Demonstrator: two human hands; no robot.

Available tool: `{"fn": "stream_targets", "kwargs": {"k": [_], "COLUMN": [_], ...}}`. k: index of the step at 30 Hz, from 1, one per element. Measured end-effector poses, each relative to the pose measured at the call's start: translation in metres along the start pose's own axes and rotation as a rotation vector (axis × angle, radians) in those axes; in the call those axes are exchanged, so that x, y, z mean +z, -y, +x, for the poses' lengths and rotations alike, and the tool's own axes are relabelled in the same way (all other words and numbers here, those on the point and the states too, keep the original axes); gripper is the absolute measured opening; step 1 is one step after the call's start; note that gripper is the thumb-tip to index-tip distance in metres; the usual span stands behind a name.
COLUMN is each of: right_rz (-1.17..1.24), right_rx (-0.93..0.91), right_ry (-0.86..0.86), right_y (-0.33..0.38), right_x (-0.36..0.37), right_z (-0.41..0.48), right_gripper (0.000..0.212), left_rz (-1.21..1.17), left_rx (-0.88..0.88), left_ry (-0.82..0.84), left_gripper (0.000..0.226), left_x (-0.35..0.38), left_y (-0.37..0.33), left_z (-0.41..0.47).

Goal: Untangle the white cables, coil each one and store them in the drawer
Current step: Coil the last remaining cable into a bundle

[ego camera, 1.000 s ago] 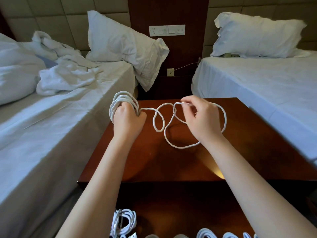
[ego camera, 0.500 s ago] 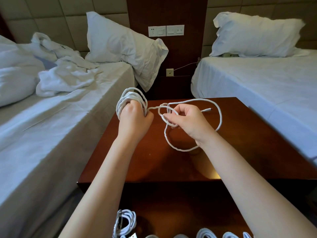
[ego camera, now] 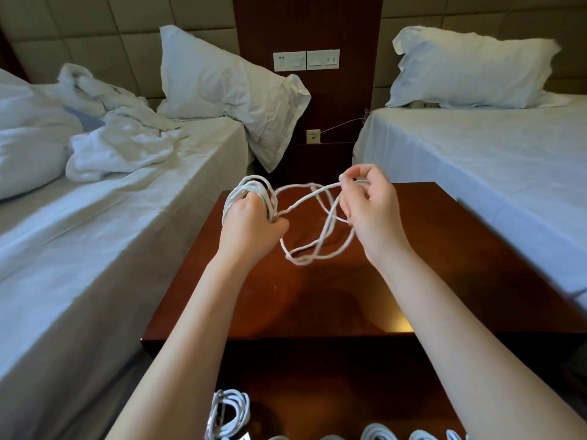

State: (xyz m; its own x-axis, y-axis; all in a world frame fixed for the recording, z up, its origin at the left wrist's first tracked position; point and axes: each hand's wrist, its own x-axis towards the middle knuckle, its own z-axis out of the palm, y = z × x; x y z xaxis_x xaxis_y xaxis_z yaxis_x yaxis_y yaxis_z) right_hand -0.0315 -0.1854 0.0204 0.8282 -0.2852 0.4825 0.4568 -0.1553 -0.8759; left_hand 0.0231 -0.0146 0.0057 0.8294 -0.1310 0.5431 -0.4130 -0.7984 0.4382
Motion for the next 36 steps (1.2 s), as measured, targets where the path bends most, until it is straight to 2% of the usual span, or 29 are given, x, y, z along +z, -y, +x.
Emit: {"fn": "stream_targets", "kwargs": {"k": [3,5,8,11,13,16,19,23,25,27,32,36], "right_rz": [-0.517,-0.728,-0.86,-0.875,-0.834,-0.763,-0.672,-0.553,-0.575,-0.67,-0.884,-0.95], "right_rx": [-0.462,-0.608,-0.709,-0.732,-0.684,-0.606,-0.477,-0.329,-0.306,-0.307,-0.261,-0.339], "right_ry": [-0.021,-0.064,-0.133,-0.137,-0.123,-0.092,0.001,0.178,0.243,0.335,0.448,0.546], "right_y": [-0.012,-0.018,-0.022,-0.027,-0.029,-0.031,-0.036,-0.042,-0.042,-0.044,-0.04,-0.028], "right_x": [-0.006,-0.012,-0.019,-0.022,-0.022,-0.023,-0.02,-0.01,-0.005,0.001,0.012,0.017], "right_z": [0.004,0.008,0.013,0.015,0.016,0.016,0.013,0.004,0.001,-0.002,-0.009,-0.011], "right_gripper": [0.013,0.019,0.026,0.029,0.034,0.045,0.054,0.05,0.05,0.039,0.022,0.038], "left_rz": [-0.015,-0.071,-0.175,-0.376,-0.562,-0.818,-1.063,-1.317,-1.458,-1.558,-1.558,-1.552], "left_rx": [0.032,0.055,0.018,-0.059,-0.046,-0.012,-0.002,0.009,-0.028,-0.065,-0.123,-0.17], "left_ry": [0.02,0.098,0.3,0.575,0.735,0.884,0.952,0.879,0.79,0.685,0.464,0.224], "left_gripper": [0.043,0.041,0.035,0.032,0.034,0.031,0.024,0.024,0.023,0.023,0.021,0.017], "left_x": [0.001,0.004,0.011,0.011,0.006,-0.005,-0.015,-0.02,-0.02,-0.018,-0.013,-0.011], "left_y": [-0.006,-0.011,-0.015,-0.02,-0.024,-0.03,-0.037,-0.044,-0.048,-0.05,-0.047,-0.035], "left_z": [-0.004,-0.007,-0.011,-0.014,-0.016,-0.015,-0.015,-0.015,-0.014,-0.013,-0.013,-0.004]}}
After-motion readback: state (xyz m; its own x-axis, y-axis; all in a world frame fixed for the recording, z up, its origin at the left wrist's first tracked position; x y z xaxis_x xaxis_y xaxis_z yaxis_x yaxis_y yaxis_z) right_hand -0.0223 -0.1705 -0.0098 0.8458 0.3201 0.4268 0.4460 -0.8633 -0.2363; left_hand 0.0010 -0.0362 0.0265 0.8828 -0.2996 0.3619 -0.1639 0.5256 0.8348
